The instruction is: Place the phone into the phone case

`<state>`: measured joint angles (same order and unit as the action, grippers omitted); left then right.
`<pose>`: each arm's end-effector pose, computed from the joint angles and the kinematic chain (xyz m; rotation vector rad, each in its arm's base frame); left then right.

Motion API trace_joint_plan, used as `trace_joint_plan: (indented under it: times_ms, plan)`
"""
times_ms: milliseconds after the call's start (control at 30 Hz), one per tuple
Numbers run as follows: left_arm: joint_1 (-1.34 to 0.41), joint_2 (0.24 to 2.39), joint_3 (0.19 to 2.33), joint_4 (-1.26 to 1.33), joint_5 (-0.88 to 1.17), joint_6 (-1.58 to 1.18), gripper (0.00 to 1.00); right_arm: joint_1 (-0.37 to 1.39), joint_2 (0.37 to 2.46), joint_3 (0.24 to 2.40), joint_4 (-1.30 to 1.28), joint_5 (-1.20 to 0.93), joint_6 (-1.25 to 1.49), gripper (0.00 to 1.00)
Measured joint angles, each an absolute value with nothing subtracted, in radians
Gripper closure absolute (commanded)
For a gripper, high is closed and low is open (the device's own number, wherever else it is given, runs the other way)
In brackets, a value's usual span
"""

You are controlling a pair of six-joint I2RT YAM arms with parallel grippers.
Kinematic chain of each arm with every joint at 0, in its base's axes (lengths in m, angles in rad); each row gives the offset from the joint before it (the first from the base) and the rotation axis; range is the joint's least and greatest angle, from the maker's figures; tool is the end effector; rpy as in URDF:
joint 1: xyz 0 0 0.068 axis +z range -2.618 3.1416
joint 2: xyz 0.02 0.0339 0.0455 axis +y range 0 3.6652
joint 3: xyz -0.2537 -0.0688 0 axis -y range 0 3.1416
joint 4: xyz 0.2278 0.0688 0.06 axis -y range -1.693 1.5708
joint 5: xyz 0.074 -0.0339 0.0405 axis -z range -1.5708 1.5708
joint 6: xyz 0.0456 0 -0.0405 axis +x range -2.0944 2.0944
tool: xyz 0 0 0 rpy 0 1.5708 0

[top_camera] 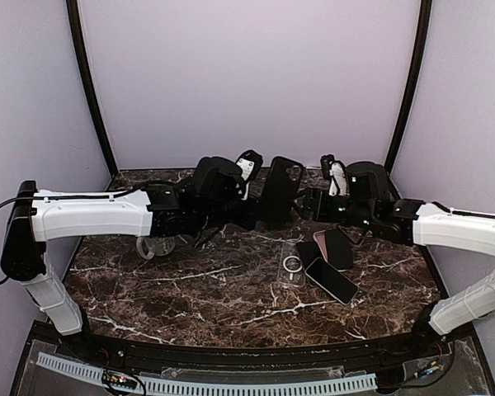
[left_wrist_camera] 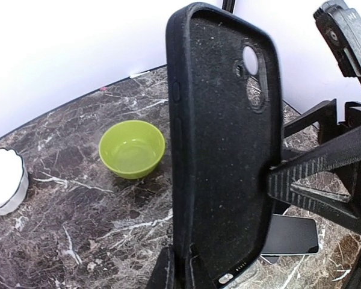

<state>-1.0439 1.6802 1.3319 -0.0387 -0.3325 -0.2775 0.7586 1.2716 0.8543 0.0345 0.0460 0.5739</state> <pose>0.2094 -0.3303 0.3001 0.5286 1.9037 -0.5499 0.2110 0.1971 0.2738 -0.1571 2.0412 0.8174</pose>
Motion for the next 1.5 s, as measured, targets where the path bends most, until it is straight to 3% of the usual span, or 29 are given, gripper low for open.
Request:
trace_joint_plan:
  times_ms: [67, 133, 233, 267, 367, 400, 433, 467, 533, 633, 967, 1233, 1500]
  plan:
    - [-1.040, 1.679, 1.324, -0.036, -0.321, -0.292, 1.00, 0.759, 1.294, 0.859, 0.070, 0.004, 0.585, 0.36]
    - [-1.036, 1.679, 1.313, -0.035, -0.308, -0.302, 1.00, 0.759, 1.312, 0.865, 0.093, -0.028, 0.590, 0.56]
    - [-1.029, 1.679, 1.299, -0.035, -0.289, -0.316, 1.00, 0.759, 1.331, 0.873, 0.125, -0.062, 0.606, 0.93]
    - [-1.029, 1.679, 1.296, -0.034, -0.285, -0.319, 1.00, 0.759, 1.336, 0.877, 0.133, -0.072, 0.610, 1.00]
    - [-1.022, 1.674, 1.282, -0.039, -0.273, -0.335, 0.95, 0.759, 1.349, 0.896, 0.139, -0.092, 0.620, 1.00]
    - [-1.012, 1.668, 1.276, -0.039, -0.262, -0.337, 0.77, 0.759, 1.355, 0.903, 0.135, -0.097, 0.625, 1.00]
    - [-1.005, 1.663, 1.272, -0.039, -0.247, -0.337, 0.68, 0.759, 1.362, 0.912, 0.130, -0.099, 0.629, 1.00]
    - [-0.999, 1.654, 1.266, -0.041, -0.229, -0.330, 0.51, 0.759, 1.372, 0.922, 0.123, -0.103, 0.632, 1.00]
    - [-0.988, 1.633, 1.257, -0.060, -0.196, -0.321, 0.37, 0.759, 1.393, 0.947, 0.086, -0.103, 0.638, 1.00]
    - [-0.963, 1.588, 1.235, -0.107, -0.165, -0.299, 0.23, 0.759, 1.420, 0.964, 0.025, -0.110, 0.658, 1.00]
    - [-0.855, 1.383, 1.164, -0.290, -0.184, -0.189, 0.02, 0.887, 1.515, 0.980, -0.143, -0.163, 0.799, 1.00]
    - [-0.756, 1.337, 1.081, -0.297, -0.176, -0.172, 0.01, 1.024, 1.678, 1.020, -0.180, -0.241, 0.926, 1.00]
    - [-0.749, 1.296, 1.034, -0.294, -0.188, -0.145, 0.01, 1.047, 1.790, 1.018, -0.149, -0.286, 1.011, 1.00]
